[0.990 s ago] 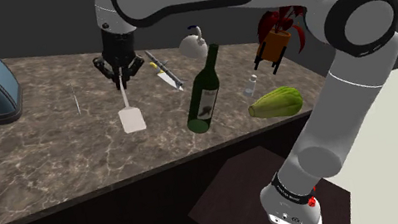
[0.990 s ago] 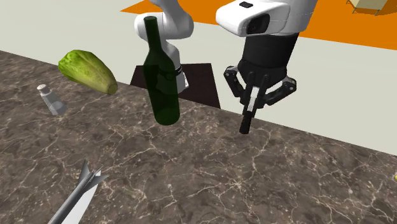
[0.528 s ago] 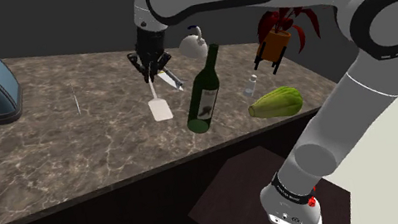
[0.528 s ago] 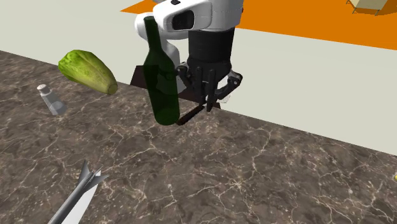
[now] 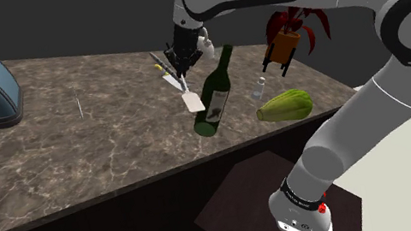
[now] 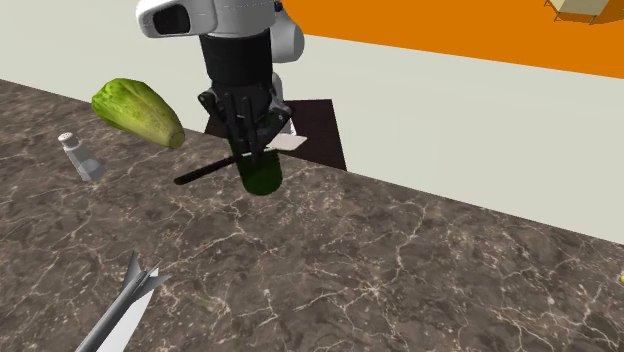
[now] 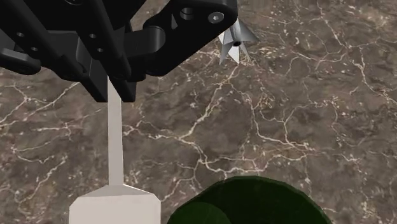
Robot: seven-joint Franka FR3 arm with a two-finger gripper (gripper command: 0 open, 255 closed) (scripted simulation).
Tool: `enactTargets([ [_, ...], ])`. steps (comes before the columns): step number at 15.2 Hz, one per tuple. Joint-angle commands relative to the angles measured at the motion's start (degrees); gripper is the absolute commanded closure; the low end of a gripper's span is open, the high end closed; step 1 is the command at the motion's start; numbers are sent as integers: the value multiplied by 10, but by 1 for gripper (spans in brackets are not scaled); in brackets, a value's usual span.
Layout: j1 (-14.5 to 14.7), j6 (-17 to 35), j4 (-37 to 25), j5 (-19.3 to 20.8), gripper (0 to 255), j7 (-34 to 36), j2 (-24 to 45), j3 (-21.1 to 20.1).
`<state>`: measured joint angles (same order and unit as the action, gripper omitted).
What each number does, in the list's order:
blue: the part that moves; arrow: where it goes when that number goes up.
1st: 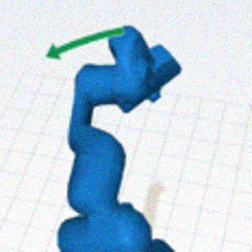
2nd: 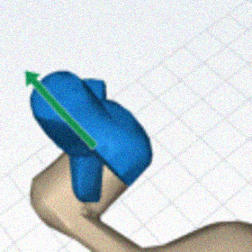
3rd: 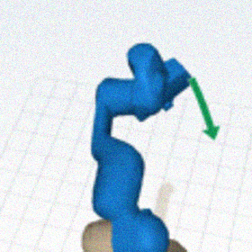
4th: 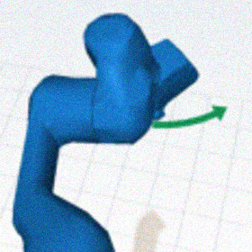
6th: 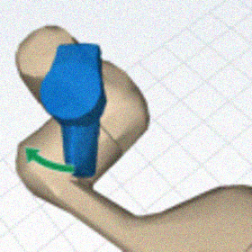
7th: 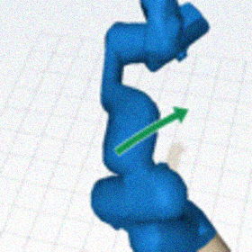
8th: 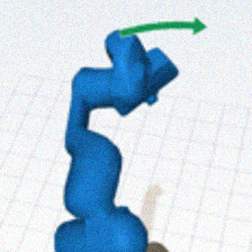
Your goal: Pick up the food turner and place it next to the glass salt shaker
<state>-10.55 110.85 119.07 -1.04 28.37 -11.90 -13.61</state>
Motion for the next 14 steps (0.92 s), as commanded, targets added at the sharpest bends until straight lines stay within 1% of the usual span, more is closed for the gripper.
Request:
enactTargets([
  [1, -10, 4, 17, -1, 255, -30, -14, 18],
  [8, -48, 7, 49, 5, 255, -130, -42, 83],
  [14, -82, 9, 51, 16, 255, -215, -43, 139],
])
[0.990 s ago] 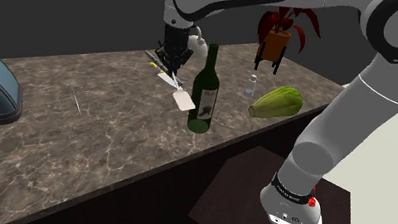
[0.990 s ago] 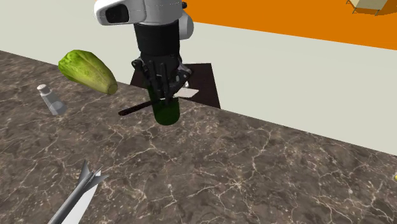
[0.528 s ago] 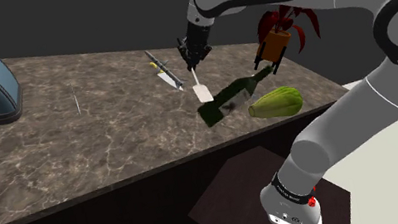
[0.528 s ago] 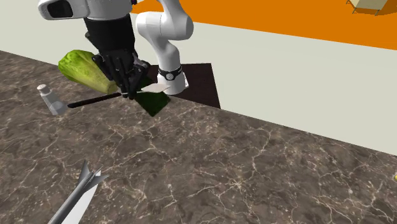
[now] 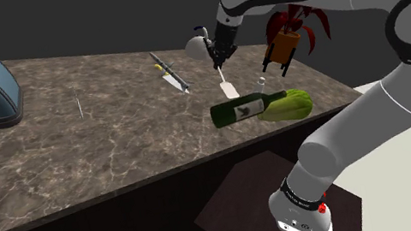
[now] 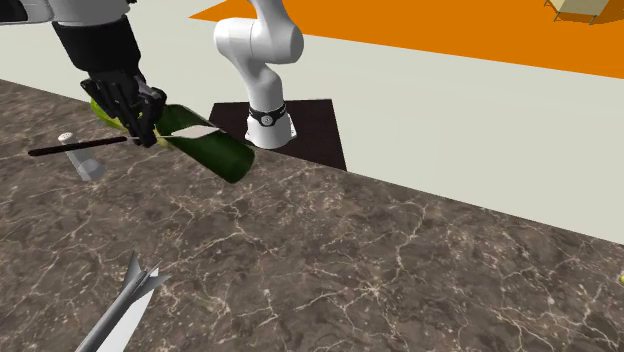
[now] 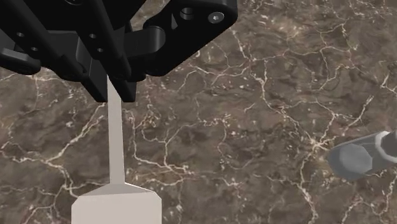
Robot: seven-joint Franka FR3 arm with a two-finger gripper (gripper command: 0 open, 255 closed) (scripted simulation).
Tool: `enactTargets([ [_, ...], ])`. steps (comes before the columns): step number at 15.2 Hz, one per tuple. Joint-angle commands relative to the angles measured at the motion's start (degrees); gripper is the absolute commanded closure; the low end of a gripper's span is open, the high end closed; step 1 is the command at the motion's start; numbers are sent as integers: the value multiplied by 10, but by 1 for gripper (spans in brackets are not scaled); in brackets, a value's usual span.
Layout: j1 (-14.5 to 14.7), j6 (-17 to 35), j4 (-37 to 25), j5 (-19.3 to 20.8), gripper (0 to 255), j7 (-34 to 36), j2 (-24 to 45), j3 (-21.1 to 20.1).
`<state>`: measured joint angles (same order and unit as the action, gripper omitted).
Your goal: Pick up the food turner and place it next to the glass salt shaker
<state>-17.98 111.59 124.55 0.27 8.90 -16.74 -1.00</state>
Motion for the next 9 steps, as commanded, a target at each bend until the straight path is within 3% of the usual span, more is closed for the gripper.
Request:
enactTargets([
  [1, -13, 1, -6, 4, 255, -34, 7, 22],
  [9, -57, 1, -44, 12, 255, -147, 44, 95],
])
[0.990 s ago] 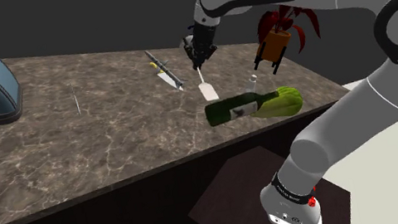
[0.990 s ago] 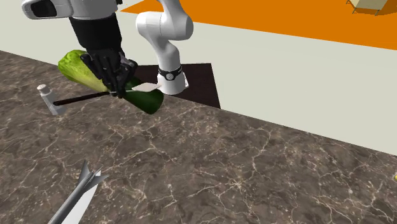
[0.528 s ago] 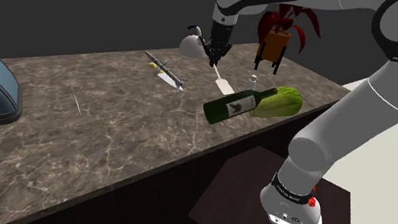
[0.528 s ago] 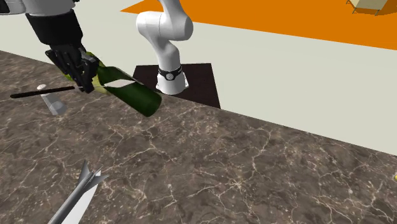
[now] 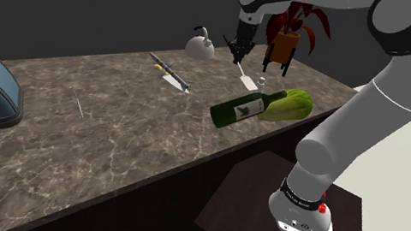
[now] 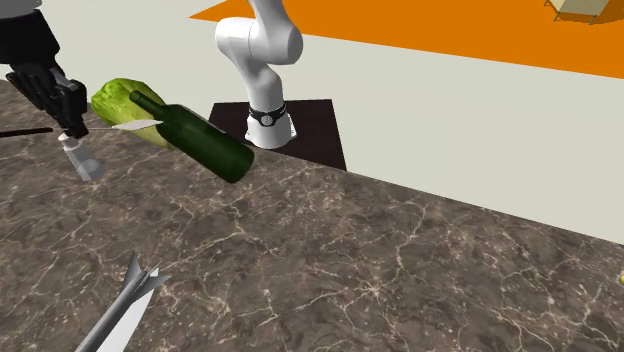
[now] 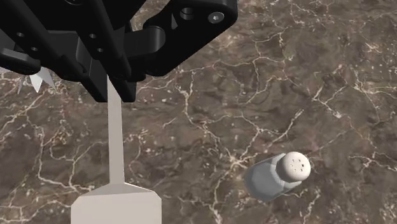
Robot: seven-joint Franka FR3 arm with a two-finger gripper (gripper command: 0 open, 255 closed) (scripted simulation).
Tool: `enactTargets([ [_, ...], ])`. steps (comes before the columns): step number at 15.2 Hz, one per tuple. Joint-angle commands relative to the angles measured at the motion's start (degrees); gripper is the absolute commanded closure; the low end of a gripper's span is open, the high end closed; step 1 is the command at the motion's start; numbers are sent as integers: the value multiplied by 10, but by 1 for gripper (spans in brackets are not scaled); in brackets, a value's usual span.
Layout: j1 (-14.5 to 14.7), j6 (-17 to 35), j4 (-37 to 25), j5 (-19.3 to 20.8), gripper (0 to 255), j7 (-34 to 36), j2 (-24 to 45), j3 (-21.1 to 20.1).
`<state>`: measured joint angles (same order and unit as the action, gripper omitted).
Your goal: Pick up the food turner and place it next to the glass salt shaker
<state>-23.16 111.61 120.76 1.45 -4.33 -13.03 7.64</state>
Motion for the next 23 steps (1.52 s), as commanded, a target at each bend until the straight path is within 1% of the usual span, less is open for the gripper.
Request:
enactTargets([
  [1, -10, 0, -14, 0, 255, -29, 14, 18],
  [7, -42, -6, -75, -10, 255, -115, 69, 68],
  [13, -78, -21, -160, -36, 255, -203, 144, 111],
  [18, -117, -45, -255, -70, 255, -274, 222, 139],
  [23, -170, -85, -377, -112, 255, -338, 316, 155],
])
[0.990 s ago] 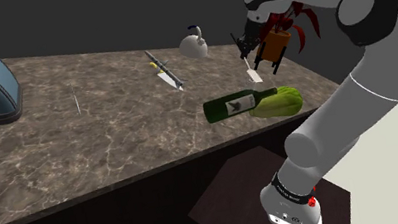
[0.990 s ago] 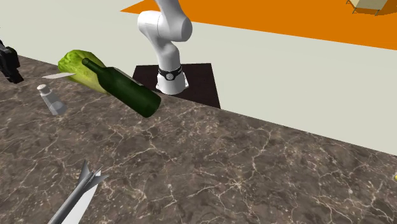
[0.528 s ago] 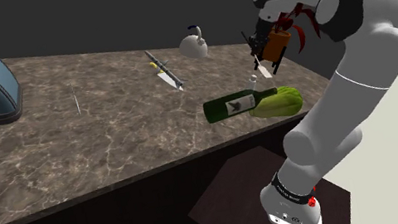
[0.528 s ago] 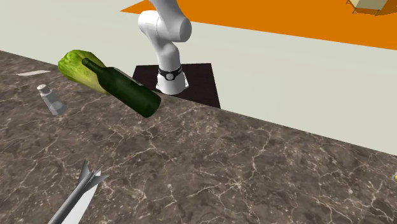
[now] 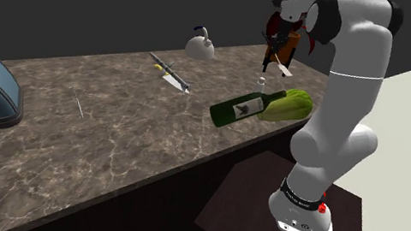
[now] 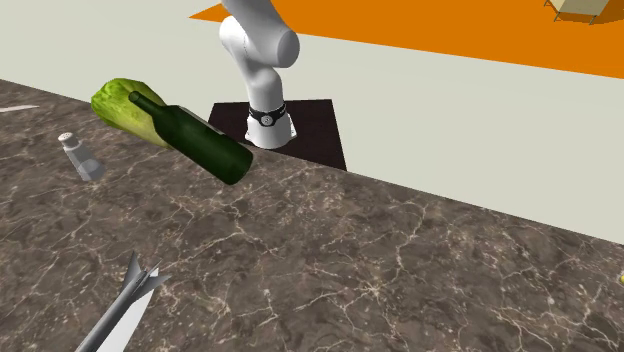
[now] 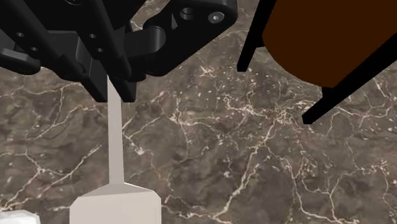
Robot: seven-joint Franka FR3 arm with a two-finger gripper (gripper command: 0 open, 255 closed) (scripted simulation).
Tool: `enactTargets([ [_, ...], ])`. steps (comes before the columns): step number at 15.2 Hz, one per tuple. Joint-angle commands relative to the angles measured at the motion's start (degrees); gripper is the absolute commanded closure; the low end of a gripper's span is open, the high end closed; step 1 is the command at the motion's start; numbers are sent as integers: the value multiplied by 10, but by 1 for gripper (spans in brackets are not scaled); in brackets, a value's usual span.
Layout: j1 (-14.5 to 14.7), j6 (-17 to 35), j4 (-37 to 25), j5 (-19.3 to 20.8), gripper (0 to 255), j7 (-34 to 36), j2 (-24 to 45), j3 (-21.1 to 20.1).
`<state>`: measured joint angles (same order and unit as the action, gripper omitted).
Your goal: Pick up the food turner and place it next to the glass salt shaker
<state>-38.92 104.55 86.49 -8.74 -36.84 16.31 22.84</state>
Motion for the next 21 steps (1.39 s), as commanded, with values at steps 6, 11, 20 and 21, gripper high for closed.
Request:
enactTargets([
  [6, -64, -44, -144, -44, 255, -54, 109, 4],
  [11, -59, -5, -102, -44, 255, -58, 107, 3],
  [20, -54, 61, -41, -50, 255, -65, 114, 0],
  [21, -54, 68, -36, -50, 255, -66, 115, 0],
])
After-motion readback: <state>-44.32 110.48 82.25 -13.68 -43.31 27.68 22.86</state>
